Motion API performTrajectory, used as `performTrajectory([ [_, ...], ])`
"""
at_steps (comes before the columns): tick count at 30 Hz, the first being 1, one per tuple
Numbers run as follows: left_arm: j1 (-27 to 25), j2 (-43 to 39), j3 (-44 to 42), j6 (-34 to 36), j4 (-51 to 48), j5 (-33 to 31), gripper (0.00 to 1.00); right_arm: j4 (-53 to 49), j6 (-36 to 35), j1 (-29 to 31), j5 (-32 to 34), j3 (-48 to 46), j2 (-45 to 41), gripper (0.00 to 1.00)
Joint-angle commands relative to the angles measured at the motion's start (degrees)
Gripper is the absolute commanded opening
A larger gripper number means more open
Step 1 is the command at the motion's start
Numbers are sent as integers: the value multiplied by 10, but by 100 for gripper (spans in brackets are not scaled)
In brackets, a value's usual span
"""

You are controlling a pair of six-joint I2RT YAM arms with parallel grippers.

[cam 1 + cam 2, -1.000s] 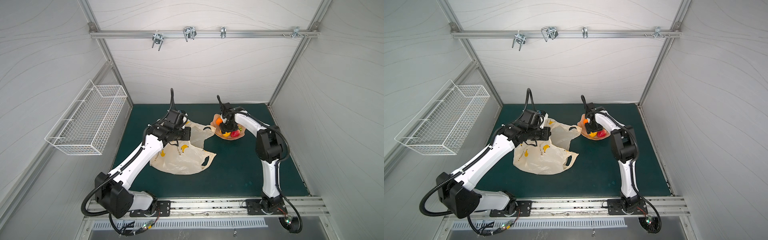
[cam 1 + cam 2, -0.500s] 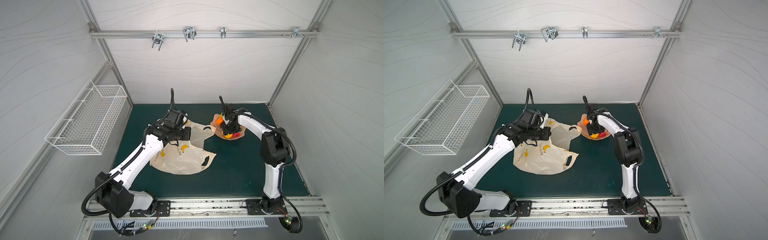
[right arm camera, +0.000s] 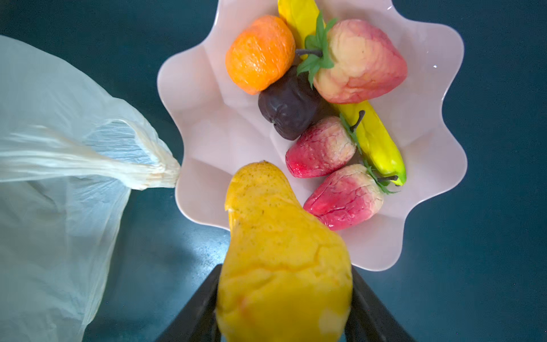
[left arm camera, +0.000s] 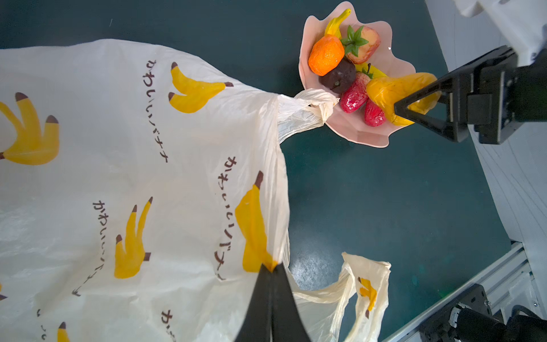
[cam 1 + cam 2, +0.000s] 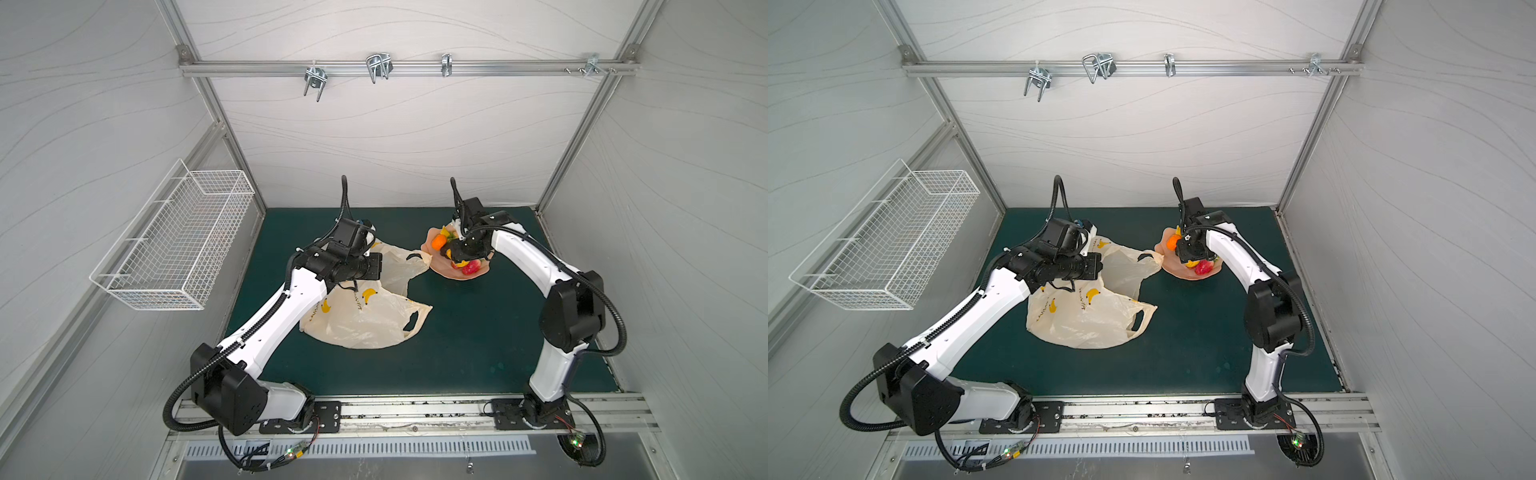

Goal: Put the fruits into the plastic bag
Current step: 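Lift the yellow pear with the right gripper and carry it toward the bag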

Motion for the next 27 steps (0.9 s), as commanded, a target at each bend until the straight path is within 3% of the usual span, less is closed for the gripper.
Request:
performTrajectory([
  [1, 3, 4, 25, 8, 8, 3, 0, -26, 6, -6, -16, 19, -30, 41],
  [5, 3, 5, 27, 5, 9, 3, 0, -26, 16, -12, -40, 20, -39, 40],
  [12, 3, 9, 30, 6, 7, 5, 0, -4, 54, -37, -139, -17, -71, 39],
  [17, 3, 15, 36, 6, 6, 5, 0, 46, 114, -69, -259, -95, -123, 38],
  [27, 3, 23, 41, 4, 5, 14, 0, 142, 206, -94, -414, -259, -203, 38],
])
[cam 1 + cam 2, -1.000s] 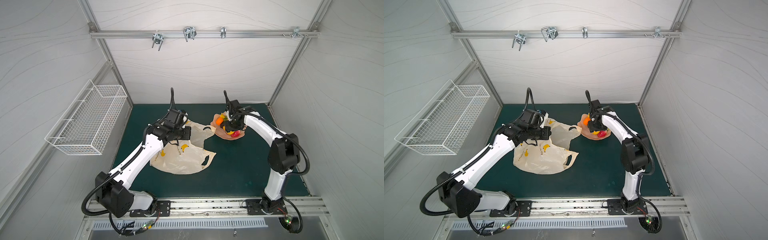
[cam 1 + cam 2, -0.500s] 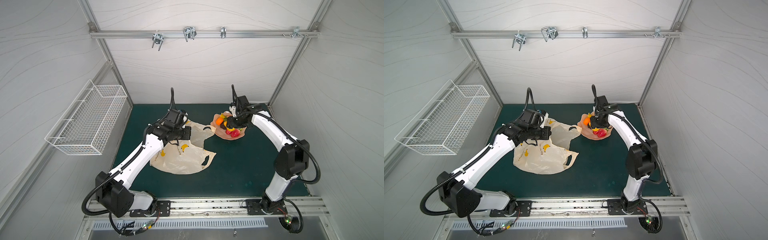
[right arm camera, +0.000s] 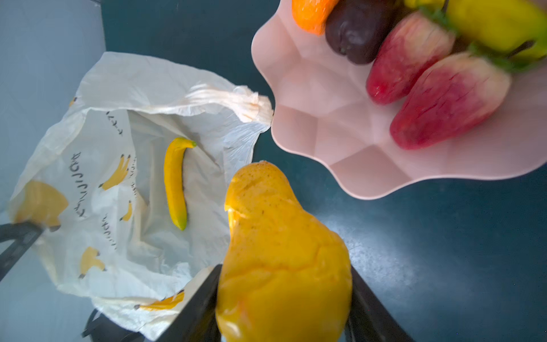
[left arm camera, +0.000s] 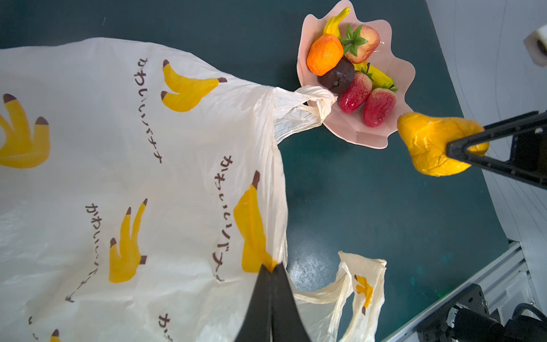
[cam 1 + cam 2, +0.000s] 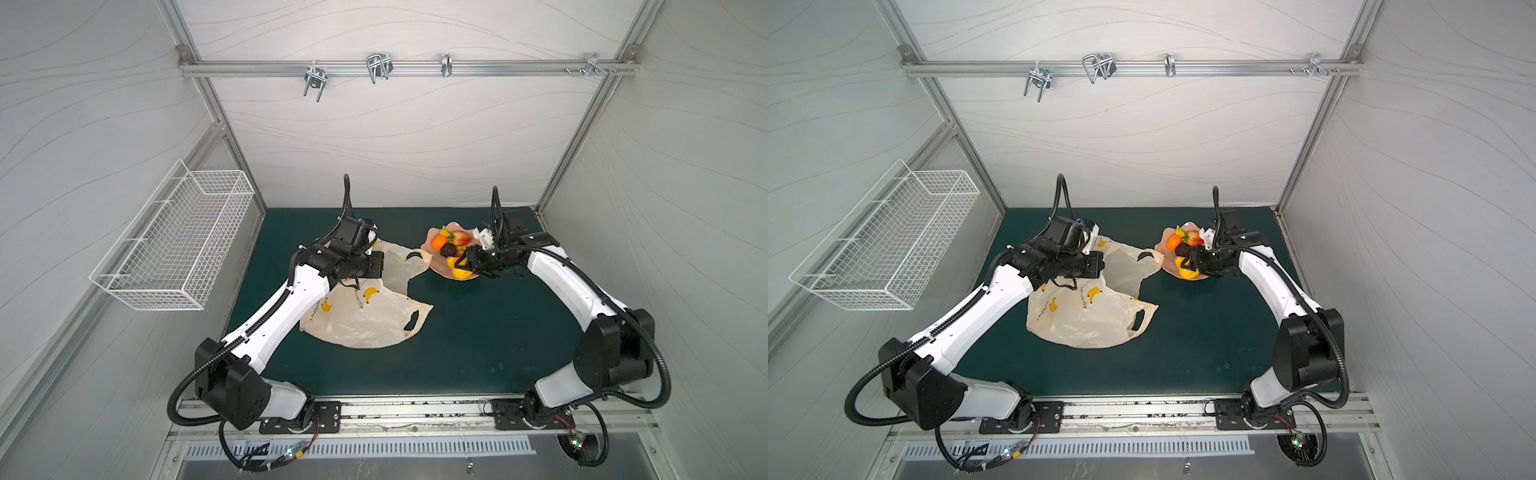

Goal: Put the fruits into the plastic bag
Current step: 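Lift the yellow pear with the right gripper and carry it toward the bag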

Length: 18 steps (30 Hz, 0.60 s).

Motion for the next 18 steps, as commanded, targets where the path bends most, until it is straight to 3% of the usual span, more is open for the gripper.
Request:
performTrajectory([
  [1, 3, 4, 28, 5, 7, 7, 0, 59, 60, -8, -96, -52, -30, 38],
  [7, 3, 2, 26, 5, 5, 15, 0, 140, 137, -18, -155, -133, -51, 38],
  [18, 3, -1, 25, 3, 4, 21, 0, 216, 203, -22, -201, -170, -35, 37],
])
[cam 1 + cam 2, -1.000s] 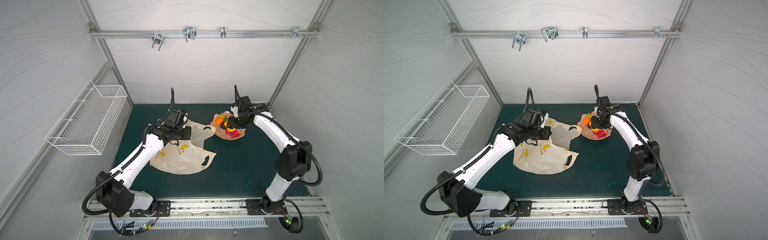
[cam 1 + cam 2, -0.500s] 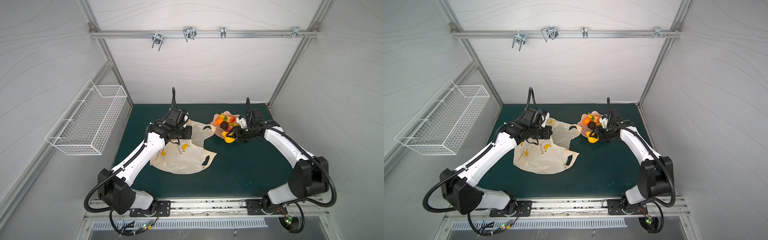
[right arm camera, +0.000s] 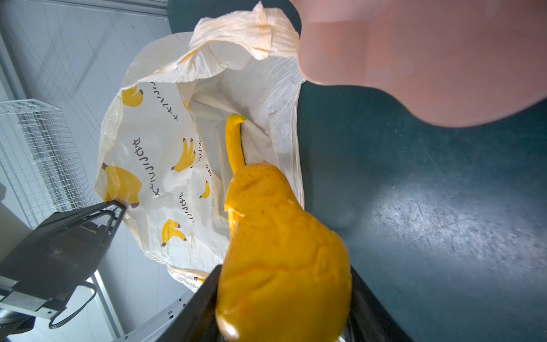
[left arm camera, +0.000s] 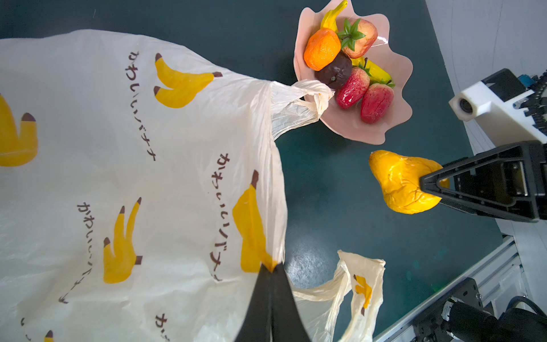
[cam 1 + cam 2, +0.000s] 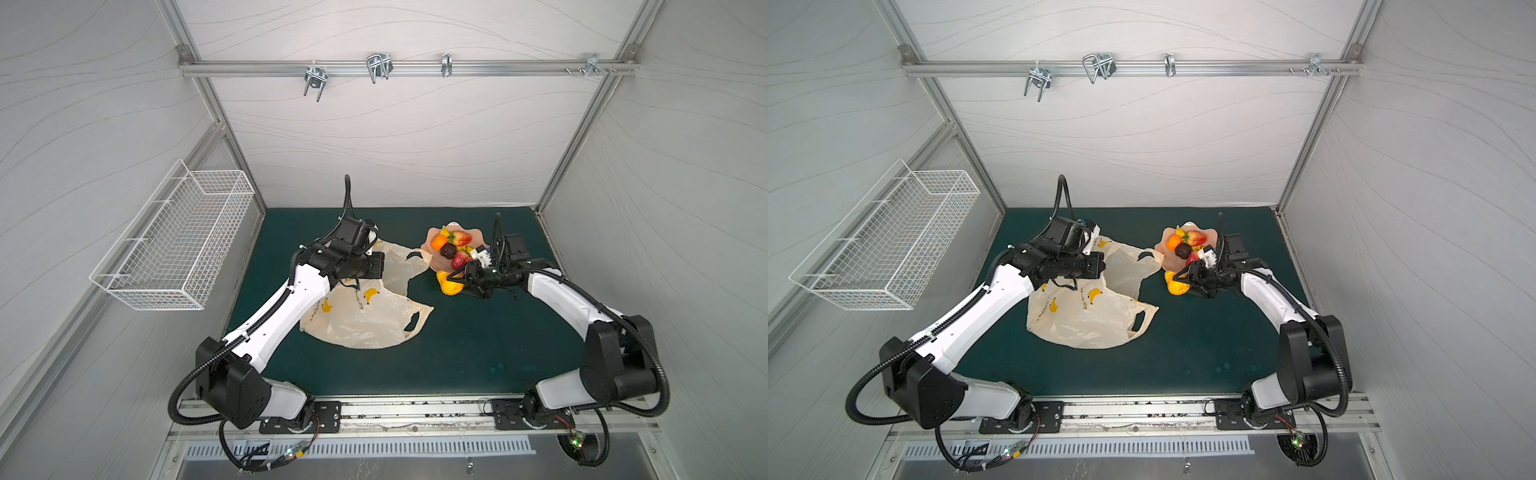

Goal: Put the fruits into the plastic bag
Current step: 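Lift the yellow pear with the right gripper and carry it toward the bag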

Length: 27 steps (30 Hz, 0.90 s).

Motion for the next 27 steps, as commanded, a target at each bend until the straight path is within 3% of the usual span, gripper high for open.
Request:
performTrajectory([
  [1, 3, -2, 23, 3, 7, 11, 0, 60, 50, -5, -40, -16, 2, 37],
  [11, 3, -8, 18, -3, 8, 16, 0, 170, 147, 22, -69, -41, 45, 35],
  [27, 3, -12, 11, -27, 15, 27, 0, 326, 285, 164, -66, -7, 165, 35],
])
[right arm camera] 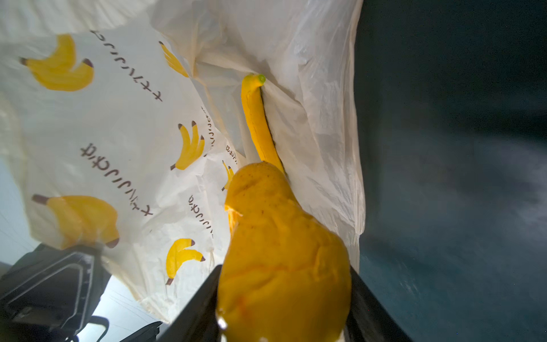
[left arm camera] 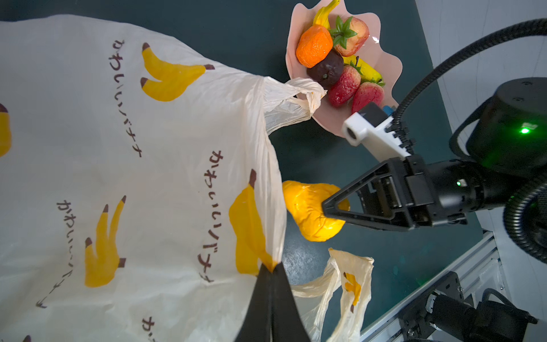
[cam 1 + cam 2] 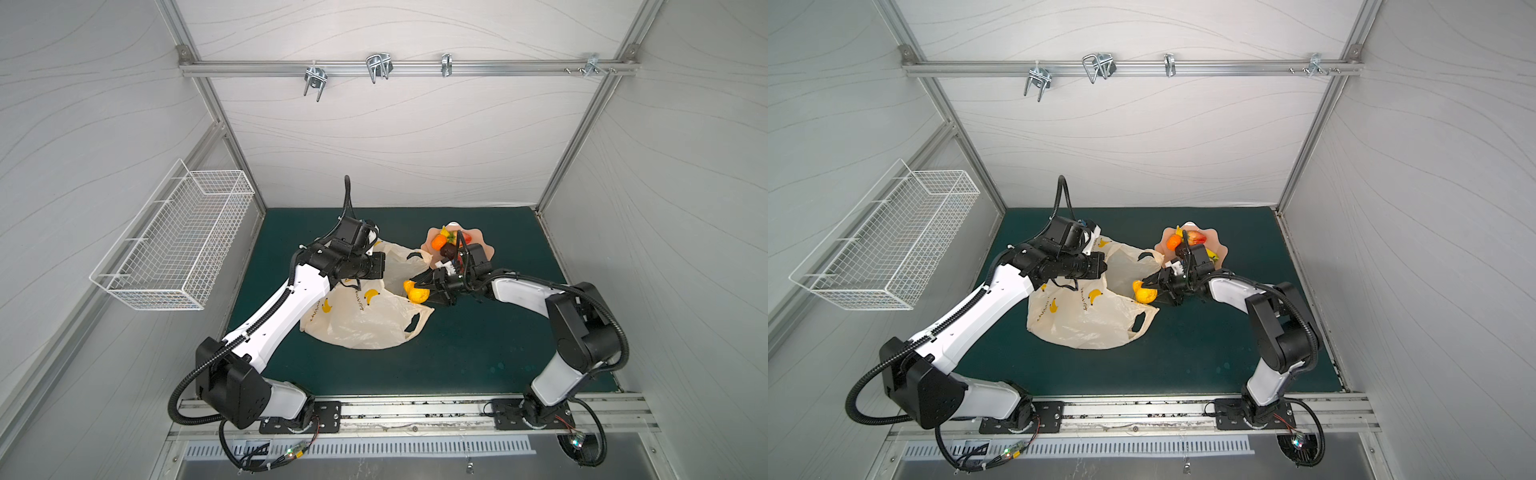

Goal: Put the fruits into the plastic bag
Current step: 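Lift the yellow pear with the right gripper and carry it toward the bag, then lower the pear into the bag opening held by the left gripper and release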

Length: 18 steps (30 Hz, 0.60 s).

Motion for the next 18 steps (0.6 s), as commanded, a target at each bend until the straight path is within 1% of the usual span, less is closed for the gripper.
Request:
performTrajectory([
  [1, 3, -11, 12, -10, 15, 9, 0, 70, 58, 26, -6, 23, 26, 34],
  [5, 3, -6, 15, -15, 16, 11, 0, 109, 94, 56, -8, 36, 49, 33],
  [9, 3, 1, 21, -23, 19, 11, 0, 123, 110, 83, -12, 51, 68, 34],
  [14, 2, 10, 26, -28, 26, 18, 0, 142, 135, 102, -13, 67, 95, 33],
  [18, 0, 13, 28, -30, 29, 21, 0, 144, 146, 122, -17, 97, 123, 34],
])
